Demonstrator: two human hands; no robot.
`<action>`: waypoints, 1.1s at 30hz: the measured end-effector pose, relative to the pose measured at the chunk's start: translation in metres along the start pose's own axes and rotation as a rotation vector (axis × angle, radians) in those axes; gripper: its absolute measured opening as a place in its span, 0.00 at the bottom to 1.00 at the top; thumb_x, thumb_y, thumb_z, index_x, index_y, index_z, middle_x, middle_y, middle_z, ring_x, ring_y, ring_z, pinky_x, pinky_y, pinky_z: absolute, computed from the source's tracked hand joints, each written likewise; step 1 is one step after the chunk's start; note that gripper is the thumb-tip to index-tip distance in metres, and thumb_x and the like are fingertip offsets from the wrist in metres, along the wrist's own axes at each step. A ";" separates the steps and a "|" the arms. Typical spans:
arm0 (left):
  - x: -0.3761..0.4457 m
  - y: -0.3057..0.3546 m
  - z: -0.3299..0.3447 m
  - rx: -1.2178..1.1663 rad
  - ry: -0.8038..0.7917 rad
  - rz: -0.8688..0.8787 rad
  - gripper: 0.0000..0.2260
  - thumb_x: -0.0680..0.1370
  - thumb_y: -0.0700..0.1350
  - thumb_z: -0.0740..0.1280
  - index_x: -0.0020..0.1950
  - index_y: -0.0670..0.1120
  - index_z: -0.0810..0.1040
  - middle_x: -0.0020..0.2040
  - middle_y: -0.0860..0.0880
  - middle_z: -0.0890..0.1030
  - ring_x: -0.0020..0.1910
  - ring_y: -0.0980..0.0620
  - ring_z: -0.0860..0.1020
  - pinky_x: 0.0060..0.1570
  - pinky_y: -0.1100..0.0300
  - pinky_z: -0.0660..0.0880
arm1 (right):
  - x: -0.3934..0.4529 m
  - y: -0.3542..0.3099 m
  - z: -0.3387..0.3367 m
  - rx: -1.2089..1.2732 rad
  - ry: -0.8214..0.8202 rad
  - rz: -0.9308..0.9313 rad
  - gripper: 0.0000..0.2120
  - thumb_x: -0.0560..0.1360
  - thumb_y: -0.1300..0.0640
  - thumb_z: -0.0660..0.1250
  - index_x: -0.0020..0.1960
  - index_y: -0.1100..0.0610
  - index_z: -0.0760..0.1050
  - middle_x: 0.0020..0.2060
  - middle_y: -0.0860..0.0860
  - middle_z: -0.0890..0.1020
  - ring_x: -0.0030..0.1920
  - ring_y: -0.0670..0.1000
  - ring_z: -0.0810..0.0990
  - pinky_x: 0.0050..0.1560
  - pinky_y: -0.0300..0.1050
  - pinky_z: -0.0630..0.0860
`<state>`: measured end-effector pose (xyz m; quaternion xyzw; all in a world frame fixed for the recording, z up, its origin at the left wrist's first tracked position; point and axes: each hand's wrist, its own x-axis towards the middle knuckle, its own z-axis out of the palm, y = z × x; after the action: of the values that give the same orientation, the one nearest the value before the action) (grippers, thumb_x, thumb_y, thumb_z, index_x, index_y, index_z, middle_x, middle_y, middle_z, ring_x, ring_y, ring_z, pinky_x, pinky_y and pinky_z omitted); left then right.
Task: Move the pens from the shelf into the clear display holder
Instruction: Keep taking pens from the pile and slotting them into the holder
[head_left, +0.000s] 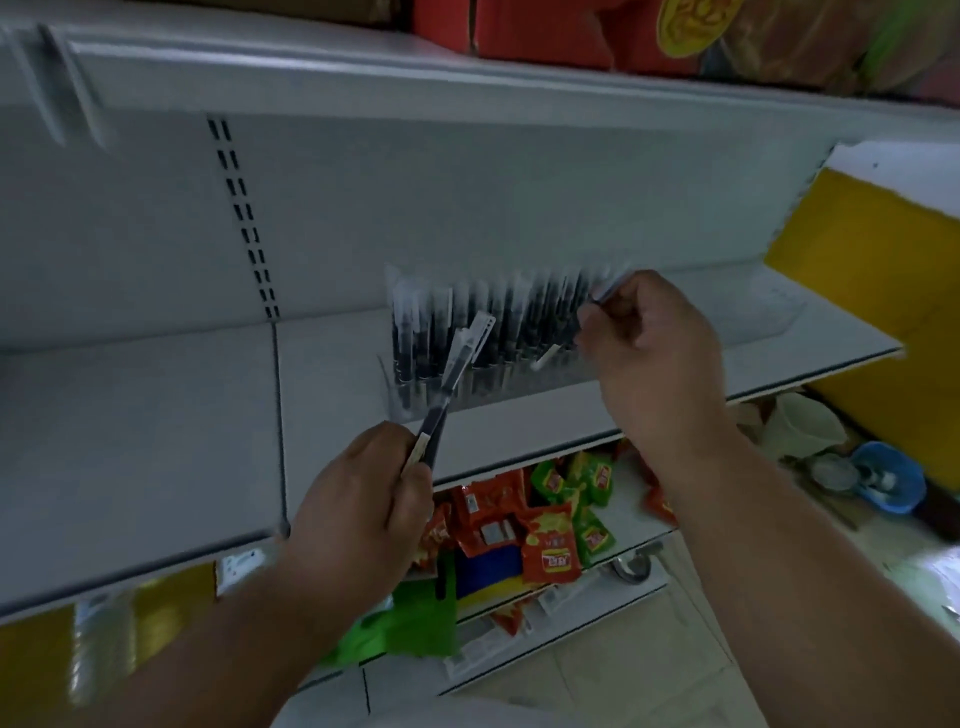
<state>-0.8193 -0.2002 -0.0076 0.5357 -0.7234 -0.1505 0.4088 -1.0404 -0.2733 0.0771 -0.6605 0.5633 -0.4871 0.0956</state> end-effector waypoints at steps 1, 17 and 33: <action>0.000 0.004 0.006 0.022 0.016 -0.015 0.09 0.78 0.53 0.52 0.38 0.56 0.62 0.33 0.55 0.67 0.36 0.57 0.71 0.31 0.69 0.64 | 0.011 0.006 0.002 -0.001 -0.040 -0.035 0.07 0.78 0.56 0.67 0.43 0.57 0.74 0.36 0.49 0.81 0.36 0.44 0.76 0.34 0.28 0.67; -0.015 0.075 0.078 0.139 0.312 -0.320 0.10 0.76 0.52 0.53 0.36 0.52 0.64 0.34 0.54 0.70 0.35 0.54 0.70 0.32 0.65 0.65 | 0.063 0.064 0.036 -0.233 -0.570 -0.223 0.14 0.79 0.46 0.64 0.38 0.51 0.68 0.33 0.47 0.74 0.33 0.45 0.72 0.31 0.42 0.65; 0.025 0.097 0.107 -0.226 0.233 -0.352 0.11 0.78 0.52 0.56 0.38 0.51 0.67 0.33 0.51 0.70 0.31 0.54 0.67 0.33 0.56 0.66 | 0.036 0.062 -0.005 0.823 -1.005 0.449 0.03 0.76 0.64 0.69 0.46 0.58 0.79 0.31 0.53 0.77 0.25 0.47 0.72 0.33 0.43 0.65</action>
<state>-0.9658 -0.2093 0.0002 0.6179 -0.5455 -0.2367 0.5143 -1.0884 -0.3231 0.0571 -0.5834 0.3432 -0.2644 0.6870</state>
